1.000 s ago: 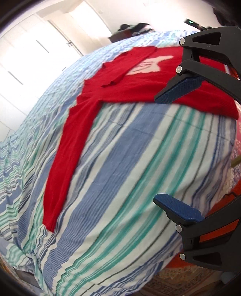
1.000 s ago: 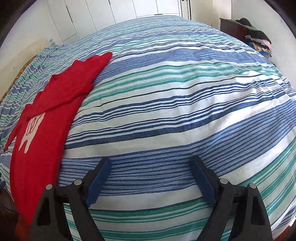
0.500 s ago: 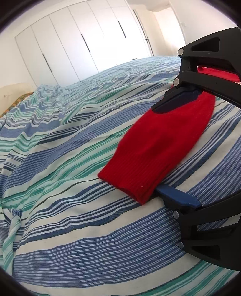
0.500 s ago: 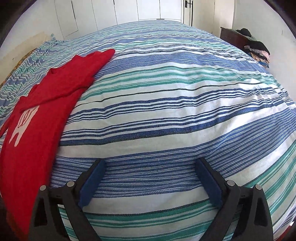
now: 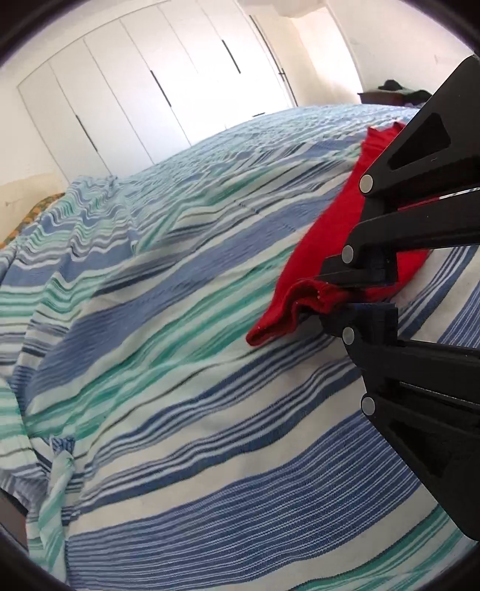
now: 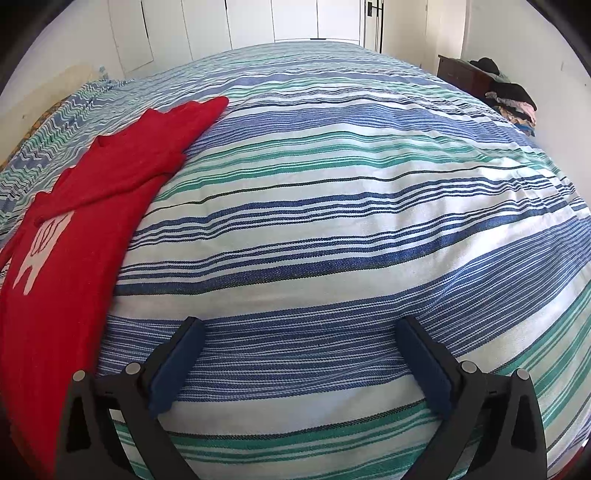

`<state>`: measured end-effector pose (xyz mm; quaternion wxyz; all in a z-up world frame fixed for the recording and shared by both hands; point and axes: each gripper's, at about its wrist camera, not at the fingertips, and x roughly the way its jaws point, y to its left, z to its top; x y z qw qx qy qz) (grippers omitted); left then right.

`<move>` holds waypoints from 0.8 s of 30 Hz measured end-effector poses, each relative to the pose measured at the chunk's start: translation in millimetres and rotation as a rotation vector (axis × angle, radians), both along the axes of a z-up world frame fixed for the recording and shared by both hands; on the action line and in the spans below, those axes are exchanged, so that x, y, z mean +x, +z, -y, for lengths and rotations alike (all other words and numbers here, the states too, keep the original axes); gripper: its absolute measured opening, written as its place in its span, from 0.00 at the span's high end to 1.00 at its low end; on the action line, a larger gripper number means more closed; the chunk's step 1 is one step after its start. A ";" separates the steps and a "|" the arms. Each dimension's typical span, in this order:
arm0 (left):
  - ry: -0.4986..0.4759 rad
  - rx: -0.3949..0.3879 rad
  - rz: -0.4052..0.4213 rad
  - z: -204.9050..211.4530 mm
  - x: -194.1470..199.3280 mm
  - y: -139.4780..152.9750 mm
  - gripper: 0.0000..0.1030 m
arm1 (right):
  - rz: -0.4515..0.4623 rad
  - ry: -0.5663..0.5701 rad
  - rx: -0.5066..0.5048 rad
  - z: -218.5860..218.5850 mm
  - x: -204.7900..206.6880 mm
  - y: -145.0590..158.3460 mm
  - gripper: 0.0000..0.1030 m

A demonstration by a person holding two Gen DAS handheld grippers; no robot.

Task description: Fold small clothes

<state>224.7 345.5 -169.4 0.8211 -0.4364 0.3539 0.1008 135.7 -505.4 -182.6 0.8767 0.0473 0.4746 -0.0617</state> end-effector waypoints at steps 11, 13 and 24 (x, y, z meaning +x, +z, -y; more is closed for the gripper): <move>-0.584 0.067 0.296 230.7 79.4 176.2 0.97 | 0.020 -0.003 0.002 -0.3 -2.7 -0.1 0.00; -0.668 0.078 0.307 280.5 93.3 187.0 0.97 | 0.023 -0.001 0.002 -0.3 -3.6 -0.2 0.00; -0.949 0.364 0.033 505.1 96.0 69.7 0.93 | 0.026 0.005 0.006 -0.3 -4.8 0.2 0.00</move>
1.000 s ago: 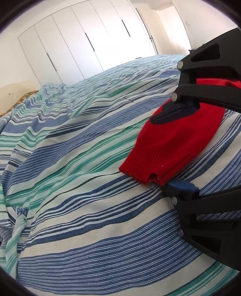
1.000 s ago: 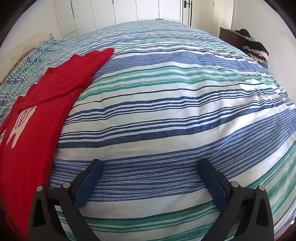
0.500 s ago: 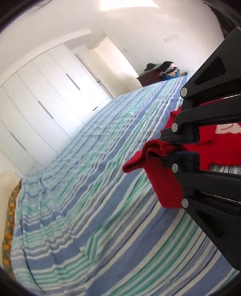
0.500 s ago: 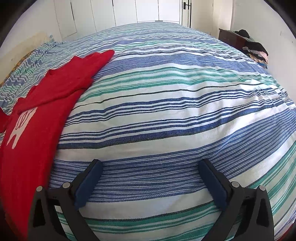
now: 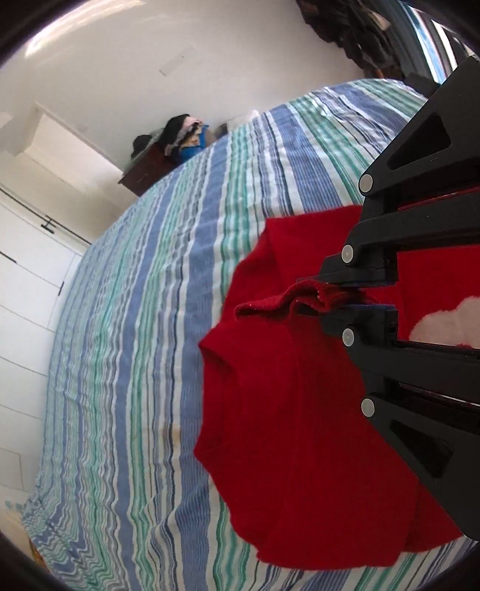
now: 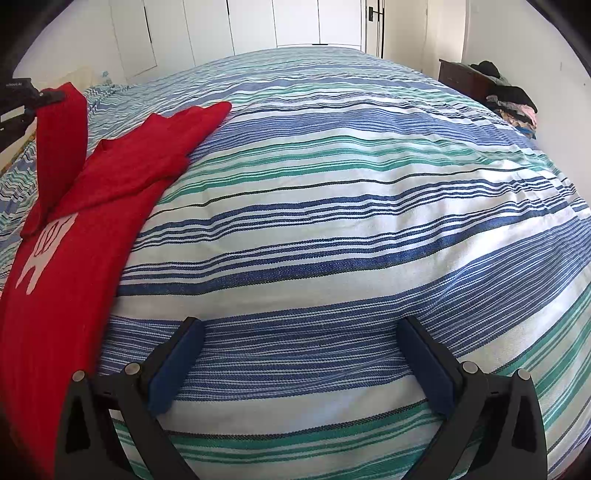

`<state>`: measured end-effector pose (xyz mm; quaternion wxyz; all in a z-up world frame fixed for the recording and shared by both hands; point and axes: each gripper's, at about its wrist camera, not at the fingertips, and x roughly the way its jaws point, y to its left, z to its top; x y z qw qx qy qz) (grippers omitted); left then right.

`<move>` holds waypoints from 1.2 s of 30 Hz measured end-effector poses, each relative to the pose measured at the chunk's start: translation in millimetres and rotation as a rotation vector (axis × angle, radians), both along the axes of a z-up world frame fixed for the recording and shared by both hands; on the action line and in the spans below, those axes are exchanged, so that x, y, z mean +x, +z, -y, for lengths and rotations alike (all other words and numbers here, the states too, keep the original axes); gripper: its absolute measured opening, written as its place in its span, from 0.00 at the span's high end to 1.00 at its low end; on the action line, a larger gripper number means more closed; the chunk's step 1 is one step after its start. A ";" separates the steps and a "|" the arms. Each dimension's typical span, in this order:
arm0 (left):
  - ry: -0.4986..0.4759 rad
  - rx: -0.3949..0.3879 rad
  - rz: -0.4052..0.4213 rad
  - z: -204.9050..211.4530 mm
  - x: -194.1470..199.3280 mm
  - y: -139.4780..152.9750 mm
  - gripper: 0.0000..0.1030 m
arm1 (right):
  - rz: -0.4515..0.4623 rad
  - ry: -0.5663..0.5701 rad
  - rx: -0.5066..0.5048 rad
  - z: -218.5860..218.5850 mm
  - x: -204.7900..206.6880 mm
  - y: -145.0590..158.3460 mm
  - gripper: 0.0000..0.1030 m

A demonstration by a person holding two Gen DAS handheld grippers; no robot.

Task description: Fold small clothes

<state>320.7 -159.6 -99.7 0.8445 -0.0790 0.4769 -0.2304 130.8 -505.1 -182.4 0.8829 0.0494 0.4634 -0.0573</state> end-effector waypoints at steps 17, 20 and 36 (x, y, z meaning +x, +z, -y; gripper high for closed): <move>0.212 0.071 -0.042 -233.4 -84.9 -35.0 0.43 | 0.016 0.002 -0.012 -1.0 0.8 -1.1 0.00; 0.147 0.123 -0.035 -216.3 -70.0 -51.4 0.43 | 0.019 0.001 -0.015 -1.2 1.1 -1.2 0.00; 0.406 -0.017 -0.101 -252.5 -55.6 -79.1 0.64 | 0.023 0.000 -0.025 -0.7 2.7 -2.5 0.00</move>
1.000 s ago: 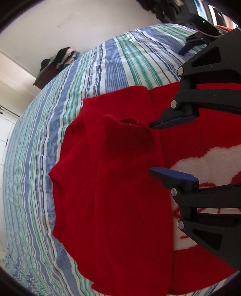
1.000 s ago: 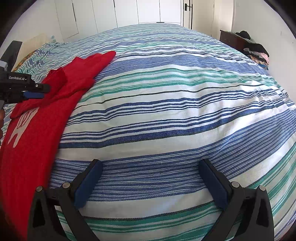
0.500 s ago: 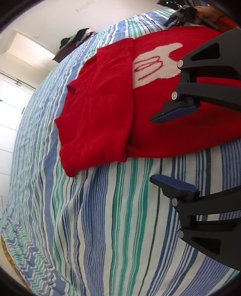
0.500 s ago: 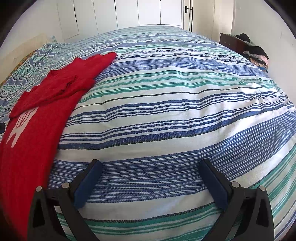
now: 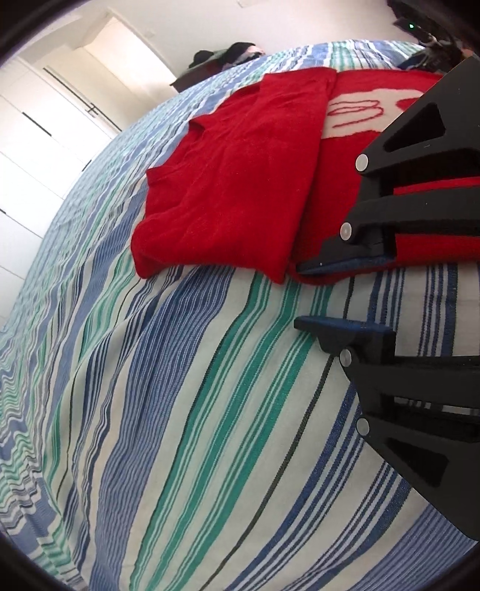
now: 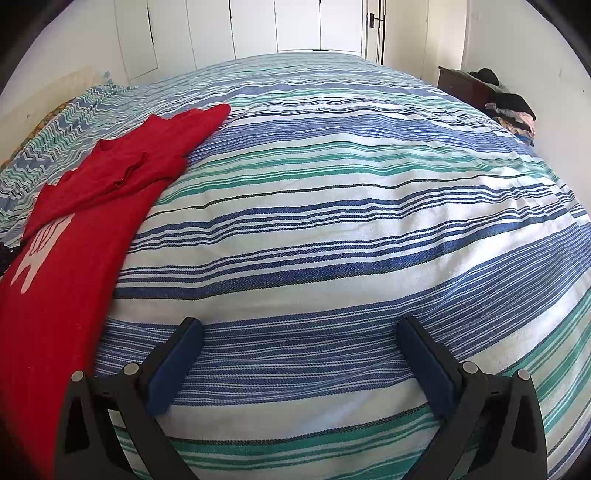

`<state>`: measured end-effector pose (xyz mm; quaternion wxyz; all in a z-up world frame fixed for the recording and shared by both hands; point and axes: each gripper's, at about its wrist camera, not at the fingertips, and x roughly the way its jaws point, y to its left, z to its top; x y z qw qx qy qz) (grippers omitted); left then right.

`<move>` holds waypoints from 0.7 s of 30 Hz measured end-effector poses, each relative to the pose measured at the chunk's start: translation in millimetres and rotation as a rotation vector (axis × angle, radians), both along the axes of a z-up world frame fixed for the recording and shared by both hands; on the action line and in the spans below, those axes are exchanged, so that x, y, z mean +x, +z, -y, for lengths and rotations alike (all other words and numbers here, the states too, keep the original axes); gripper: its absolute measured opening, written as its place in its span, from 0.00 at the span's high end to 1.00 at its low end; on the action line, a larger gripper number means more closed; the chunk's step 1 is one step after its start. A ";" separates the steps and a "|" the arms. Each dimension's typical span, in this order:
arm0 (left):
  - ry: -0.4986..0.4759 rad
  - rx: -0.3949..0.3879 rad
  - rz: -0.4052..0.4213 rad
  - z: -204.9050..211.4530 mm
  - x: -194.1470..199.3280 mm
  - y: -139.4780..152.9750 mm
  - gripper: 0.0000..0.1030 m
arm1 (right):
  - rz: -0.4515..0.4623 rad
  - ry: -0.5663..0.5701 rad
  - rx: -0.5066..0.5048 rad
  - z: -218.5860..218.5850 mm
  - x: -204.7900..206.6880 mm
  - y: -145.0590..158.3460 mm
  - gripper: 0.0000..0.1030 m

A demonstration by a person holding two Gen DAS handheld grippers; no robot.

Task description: Fold small clothes

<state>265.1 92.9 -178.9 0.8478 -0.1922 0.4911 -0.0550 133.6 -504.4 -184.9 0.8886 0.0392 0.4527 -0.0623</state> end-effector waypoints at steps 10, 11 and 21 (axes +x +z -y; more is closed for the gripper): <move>0.055 0.552 0.114 -61.0 41.7 23.3 0.01 | 0.011 -0.005 -0.041 -5.3 1.9 -2.1 0.00; 0.033 0.537 0.045 -70.5 51.5 5.3 0.01 | 0.013 -0.007 -0.047 -6.0 2.3 -2.3 0.00; 0.042 0.340 0.045 -104.2 41.4 -25.5 0.00 | 0.025 -0.021 -0.065 -7.1 2.5 -2.7 0.00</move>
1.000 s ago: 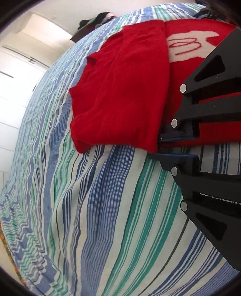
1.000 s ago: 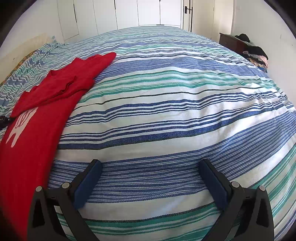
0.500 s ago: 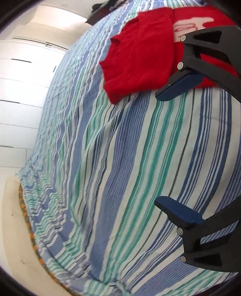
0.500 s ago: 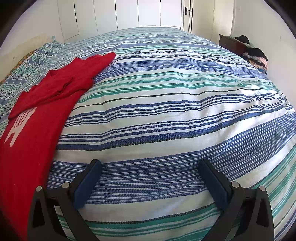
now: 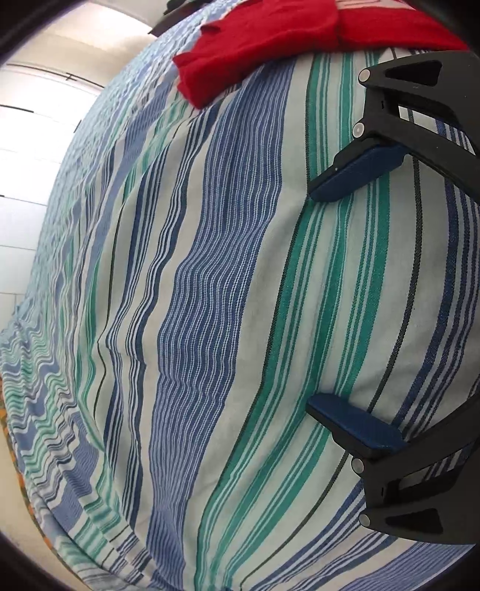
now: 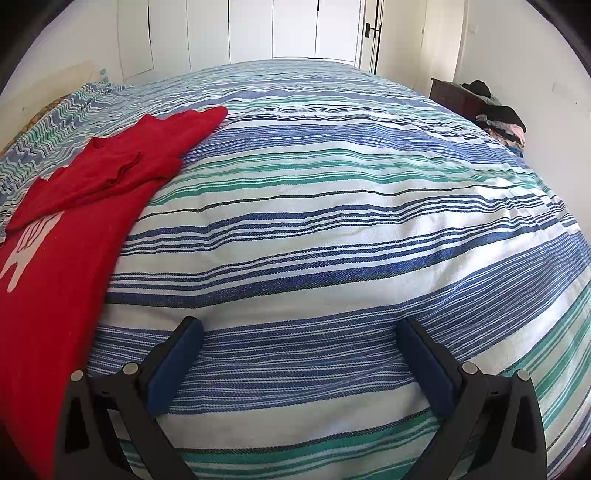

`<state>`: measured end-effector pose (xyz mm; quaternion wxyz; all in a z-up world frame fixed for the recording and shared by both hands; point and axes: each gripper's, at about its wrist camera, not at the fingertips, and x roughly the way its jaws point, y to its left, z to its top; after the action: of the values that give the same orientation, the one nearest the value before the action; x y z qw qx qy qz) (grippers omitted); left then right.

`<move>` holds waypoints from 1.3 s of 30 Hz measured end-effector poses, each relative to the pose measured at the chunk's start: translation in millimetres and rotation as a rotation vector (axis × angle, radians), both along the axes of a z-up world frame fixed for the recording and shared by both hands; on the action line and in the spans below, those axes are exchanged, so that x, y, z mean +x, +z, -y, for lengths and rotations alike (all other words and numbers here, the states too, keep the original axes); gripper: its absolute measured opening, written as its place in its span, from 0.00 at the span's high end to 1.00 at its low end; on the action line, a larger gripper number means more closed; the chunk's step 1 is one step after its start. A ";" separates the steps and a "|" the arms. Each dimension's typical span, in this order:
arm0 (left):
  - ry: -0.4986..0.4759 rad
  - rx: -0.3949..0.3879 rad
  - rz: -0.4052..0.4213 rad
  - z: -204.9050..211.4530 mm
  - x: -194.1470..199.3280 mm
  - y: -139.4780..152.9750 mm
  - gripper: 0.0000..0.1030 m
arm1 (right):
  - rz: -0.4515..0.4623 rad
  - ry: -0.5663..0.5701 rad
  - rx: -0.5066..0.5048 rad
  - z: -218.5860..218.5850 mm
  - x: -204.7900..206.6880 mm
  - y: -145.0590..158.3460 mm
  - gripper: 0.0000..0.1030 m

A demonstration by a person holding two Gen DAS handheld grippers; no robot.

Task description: Fold small clothes

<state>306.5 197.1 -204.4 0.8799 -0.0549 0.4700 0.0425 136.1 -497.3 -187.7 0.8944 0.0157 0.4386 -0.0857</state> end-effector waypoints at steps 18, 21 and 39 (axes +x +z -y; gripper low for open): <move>-0.002 0.024 -0.009 3.7 3.6 -1.4 0.00 | -0.017 -0.057 -0.026 -3.1 8.4 -2.2 0.00; -0.002 0.023 -0.009 3.5 3.6 -1.3 0.00 | -0.023 -0.070 -0.038 -3.8 12.7 -3.2 0.00; -0.001 0.023 -0.009 3.9 3.7 -1.5 0.00 | 0.015 -0.073 -0.032 -1.2 10.4 -3.3 0.00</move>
<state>310.2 193.2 -205.9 0.8785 -0.0443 0.4733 0.0480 146.5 -496.1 -191.0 0.8940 0.0178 0.4298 -0.1252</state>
